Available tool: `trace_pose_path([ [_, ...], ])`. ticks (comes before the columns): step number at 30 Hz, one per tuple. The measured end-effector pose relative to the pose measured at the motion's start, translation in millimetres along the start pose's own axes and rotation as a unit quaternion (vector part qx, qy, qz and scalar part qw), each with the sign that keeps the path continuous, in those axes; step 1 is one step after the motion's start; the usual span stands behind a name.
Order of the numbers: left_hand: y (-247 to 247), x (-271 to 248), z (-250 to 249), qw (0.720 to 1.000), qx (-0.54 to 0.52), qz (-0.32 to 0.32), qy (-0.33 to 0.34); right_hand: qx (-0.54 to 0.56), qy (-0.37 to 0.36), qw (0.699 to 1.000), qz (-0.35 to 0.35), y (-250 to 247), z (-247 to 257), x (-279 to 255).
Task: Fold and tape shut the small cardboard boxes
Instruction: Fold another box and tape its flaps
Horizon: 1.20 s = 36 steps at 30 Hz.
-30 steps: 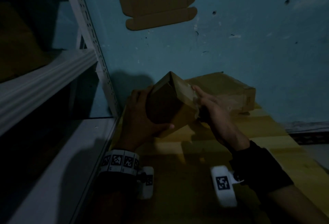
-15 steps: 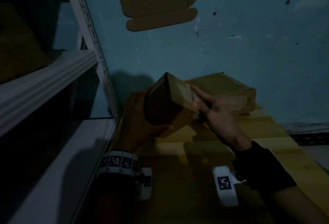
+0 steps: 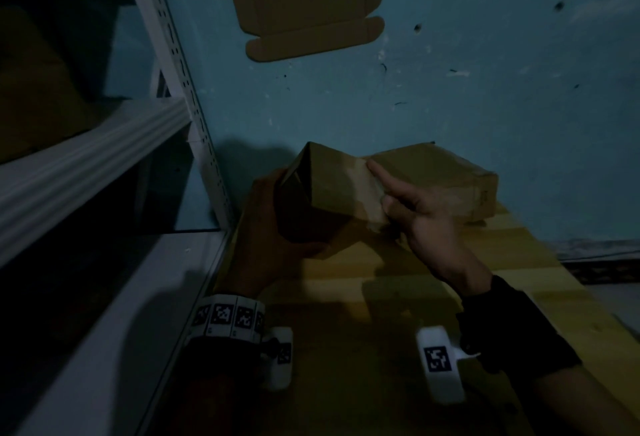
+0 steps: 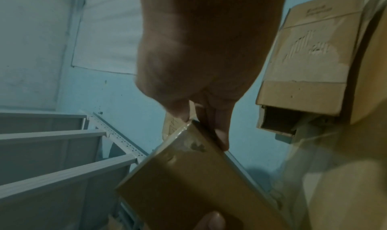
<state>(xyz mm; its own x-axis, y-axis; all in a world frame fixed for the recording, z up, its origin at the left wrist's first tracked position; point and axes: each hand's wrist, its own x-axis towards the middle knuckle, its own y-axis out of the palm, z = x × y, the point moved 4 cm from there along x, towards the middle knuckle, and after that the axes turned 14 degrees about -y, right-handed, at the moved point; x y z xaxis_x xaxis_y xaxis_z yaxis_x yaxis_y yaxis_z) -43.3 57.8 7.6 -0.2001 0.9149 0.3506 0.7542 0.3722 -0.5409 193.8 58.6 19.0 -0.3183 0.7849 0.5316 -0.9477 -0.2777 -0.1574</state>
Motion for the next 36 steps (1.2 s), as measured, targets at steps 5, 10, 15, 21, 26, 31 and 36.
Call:
trace_pose_path([
  [5,2,-11,-7,0.999,-0.043,0.010,-0.017,0.007,-0.024,1.000,-0.007,9,7,-1],
  [10,7,-12,-15,0.999,-0.033,0.017,0.007,0.009,-0.018,1.000,-0.011,14,-4,-2],
  [15,6,-12,-14,0.999,-0.038,0.019,0.019,0.046,-0.005,0.999,0.004,15,-6,-1],
  [21,5,-10,-14,0.998,-0.052,0.019,0.038,0.029,-0.020,0.999,0.019,10,-2,-3],
  [26,5,-14,-16,0.995,-0.088,0.006,0.038,0.017,-0.032,0.999,0.027,10,5,-4],
  [31,4,-16,-24,0.995,-0.047,-0.028,0.085,0.041,-0.053,0.997,0.028,11,9,-5],
  [36,4,-13,-23,0.992,-0.033,-0.059,0.108,0.044,-0.080,0.995,0.042,12,11,-4],
])
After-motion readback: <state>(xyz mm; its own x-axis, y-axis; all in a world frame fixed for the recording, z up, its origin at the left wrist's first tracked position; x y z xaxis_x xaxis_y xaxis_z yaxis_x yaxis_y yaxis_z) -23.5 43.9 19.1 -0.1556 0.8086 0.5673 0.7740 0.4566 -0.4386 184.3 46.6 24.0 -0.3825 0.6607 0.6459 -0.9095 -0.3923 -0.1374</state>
